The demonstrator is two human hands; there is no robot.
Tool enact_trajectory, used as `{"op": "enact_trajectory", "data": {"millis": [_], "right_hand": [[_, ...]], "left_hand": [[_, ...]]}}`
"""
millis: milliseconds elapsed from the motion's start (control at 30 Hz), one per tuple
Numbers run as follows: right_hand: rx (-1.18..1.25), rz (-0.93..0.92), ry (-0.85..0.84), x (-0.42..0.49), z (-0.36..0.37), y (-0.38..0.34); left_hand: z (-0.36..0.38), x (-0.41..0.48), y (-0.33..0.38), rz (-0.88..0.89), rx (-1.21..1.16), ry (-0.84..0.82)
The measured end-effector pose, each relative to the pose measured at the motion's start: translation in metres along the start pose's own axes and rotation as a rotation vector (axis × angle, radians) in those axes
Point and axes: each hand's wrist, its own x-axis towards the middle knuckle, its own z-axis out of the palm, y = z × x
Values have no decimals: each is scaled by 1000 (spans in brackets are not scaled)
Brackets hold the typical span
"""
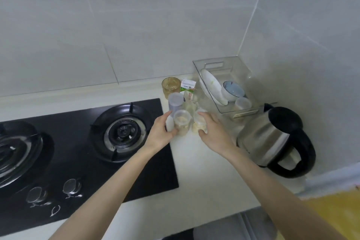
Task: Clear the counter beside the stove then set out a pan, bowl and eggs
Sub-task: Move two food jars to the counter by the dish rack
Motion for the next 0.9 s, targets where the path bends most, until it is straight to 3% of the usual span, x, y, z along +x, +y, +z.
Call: {"op": "enact_trajectory", "data": {"millis": [133, 333, 700, 900], "right_hand": [[-151, -27, -69, 36, 13, 11], [-307, -26, -161, 61, 22, 17], [-365, -2, -262, 70, 20, 19], [-316, -63, -206, 49, 4, 9]], "left_hand": [[16, 42, -5, 73, 69, -64], [37, 80, -29, -30, 91, -130], [34, 81, -38, -53, -16, -59], [23, 51, -30, 3, -82, 27]]}}
